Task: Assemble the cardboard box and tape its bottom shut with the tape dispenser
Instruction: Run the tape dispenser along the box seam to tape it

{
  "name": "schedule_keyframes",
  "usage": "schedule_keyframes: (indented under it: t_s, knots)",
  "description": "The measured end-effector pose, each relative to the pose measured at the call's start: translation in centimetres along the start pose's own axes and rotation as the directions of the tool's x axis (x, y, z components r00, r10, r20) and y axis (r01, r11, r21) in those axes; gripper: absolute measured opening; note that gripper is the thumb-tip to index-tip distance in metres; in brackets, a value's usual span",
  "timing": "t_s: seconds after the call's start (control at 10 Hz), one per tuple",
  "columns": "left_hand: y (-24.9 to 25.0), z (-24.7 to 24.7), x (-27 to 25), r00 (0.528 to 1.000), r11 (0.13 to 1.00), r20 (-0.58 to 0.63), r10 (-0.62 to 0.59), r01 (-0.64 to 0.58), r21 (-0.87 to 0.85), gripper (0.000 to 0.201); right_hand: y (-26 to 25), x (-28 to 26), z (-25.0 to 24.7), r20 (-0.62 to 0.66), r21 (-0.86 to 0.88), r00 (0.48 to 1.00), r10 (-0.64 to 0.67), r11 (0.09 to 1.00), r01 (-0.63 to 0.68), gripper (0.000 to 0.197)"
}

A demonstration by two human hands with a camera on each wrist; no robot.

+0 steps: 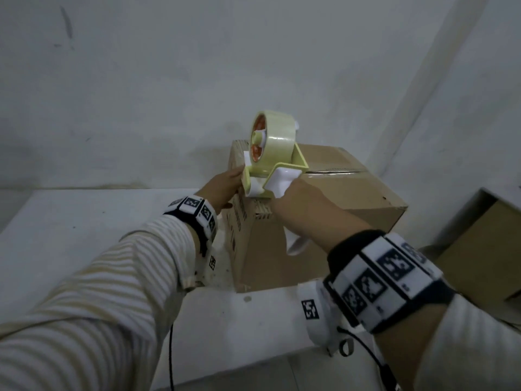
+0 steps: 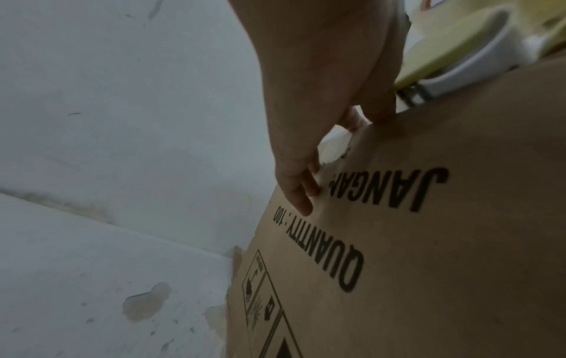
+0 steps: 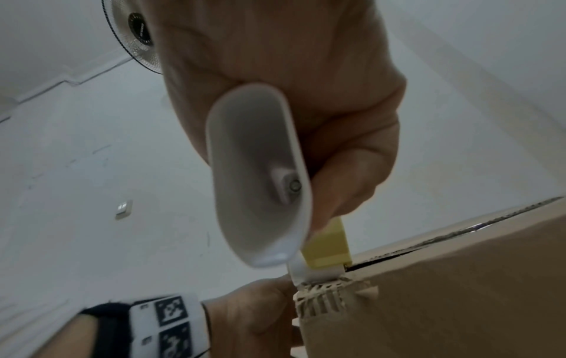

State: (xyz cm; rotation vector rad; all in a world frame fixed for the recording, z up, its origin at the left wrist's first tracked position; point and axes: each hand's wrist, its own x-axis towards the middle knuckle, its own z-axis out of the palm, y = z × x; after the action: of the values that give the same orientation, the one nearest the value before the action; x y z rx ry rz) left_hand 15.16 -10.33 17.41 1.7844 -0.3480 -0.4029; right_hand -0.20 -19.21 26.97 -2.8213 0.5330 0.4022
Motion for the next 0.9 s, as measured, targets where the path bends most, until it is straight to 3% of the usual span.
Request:
schedule_keyframes:
  t_s: [0.1, 0.3, 0.4, 0.6, 0.7, 0.8, 0.9]
  knots:
    - [-0.8, 0.4, -1.7, 0.999, 0.991, 0.021, -0.024, 0.027, -0.13, 0.04, -0.1, -0.4, 0.2, -0.109, 0.135, 0.994, -0.034, 0.99, 0.049, 0.031]
    - [0.7, 1.8, -2.4, 0.989, 0.99, -0.107, 0.103, -0.091, 0.111, 0.039, -0.1, -2.0, 0.9, -0.072, 0.194, 0.997, 0.017, 0.981, -0.003, 0.03]
    - [1.4, 1.8, -2.8, 0.985, 0.976, -0.154, 0.08, -0.046, 0.213, 0.044, 0.9, -3.1, 1.7, -0.081, 0.177, 0.997, 0.005, 0.984, 0.01, 0.037]
    - [2.3, 2.0, -3.6, 0.972, 0.972, -0.236, 0.005, 0.051, 0.229, 0.039, 2.1, -7.5, 2.8, -0.087, 0.352, 0.995, -0.038, 0.934, 0.067, 0.009]
    - [3.5, 2.6, -5.2, 0.987, 0.967, -0.161, 0.002, 0.039, 0.252, 0.039, 2.3, -7.6, 3.1, -0.098, 0.341, 0.995, -0.033, 0.938, 0.065, 0.016]
    - [2.8, 2.6, -6.9, 0.998, 0.965, -0.018, -0.062, 0.064, 0.255, 0.046, 2.3, -7.9, 3.1, -0.142, 0.411, 0.99, -0.003, 0.909, 0.062, 0.011]
    - [1.2, 2.0, -6.6, 0.999, 0.966, 0.036, 0.016, -0.025, 0.257, 0.046, 2.6, -8.3, 3.6, -0.162, 0.412, 0.986, -0.023, 0.907, 0.089, 0.014]
